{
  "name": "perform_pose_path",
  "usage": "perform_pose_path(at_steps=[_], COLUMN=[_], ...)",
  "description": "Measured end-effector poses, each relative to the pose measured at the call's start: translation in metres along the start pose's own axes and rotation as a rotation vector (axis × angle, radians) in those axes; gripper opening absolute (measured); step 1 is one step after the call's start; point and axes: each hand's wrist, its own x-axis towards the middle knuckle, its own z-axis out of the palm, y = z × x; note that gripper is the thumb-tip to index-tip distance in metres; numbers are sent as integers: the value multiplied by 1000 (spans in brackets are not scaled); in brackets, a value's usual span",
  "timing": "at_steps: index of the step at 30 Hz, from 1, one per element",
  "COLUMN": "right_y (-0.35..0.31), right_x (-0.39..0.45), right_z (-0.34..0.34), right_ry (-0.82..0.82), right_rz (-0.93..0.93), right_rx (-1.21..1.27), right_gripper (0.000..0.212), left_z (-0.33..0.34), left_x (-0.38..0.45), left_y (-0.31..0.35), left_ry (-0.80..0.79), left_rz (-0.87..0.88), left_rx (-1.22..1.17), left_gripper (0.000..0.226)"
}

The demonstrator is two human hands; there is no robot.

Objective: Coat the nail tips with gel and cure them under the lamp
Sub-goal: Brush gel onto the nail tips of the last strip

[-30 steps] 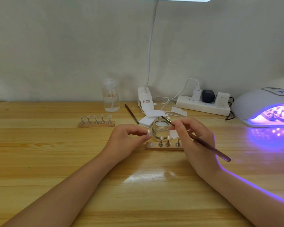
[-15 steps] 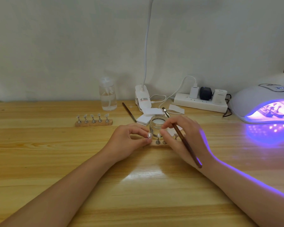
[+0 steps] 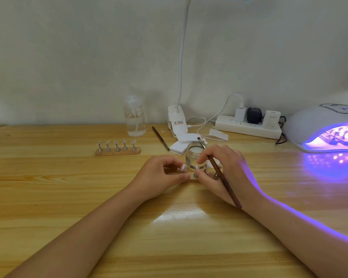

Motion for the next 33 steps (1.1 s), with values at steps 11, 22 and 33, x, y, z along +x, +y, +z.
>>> perform_pose_path(at_steps=[11, 22, 33], right_y=[4, -3, -5], right_x=[0, -1, -4], right_z=[3, -1, 0], right_ry=[-34, 107, 120], right_rz=[-60, -68, -119], right_rx=[-11, 81, 190], right_gripper=[16, 19, 21], left_z=[2, 3, 4], left_x=[0, -5, -7], left_y=[-1, -1, 4], left_ry=[27, 116, 195], left_rz=[21, 283, 426], left_rx=[42, 201, 144], left_gripper=[10, 35, 15])
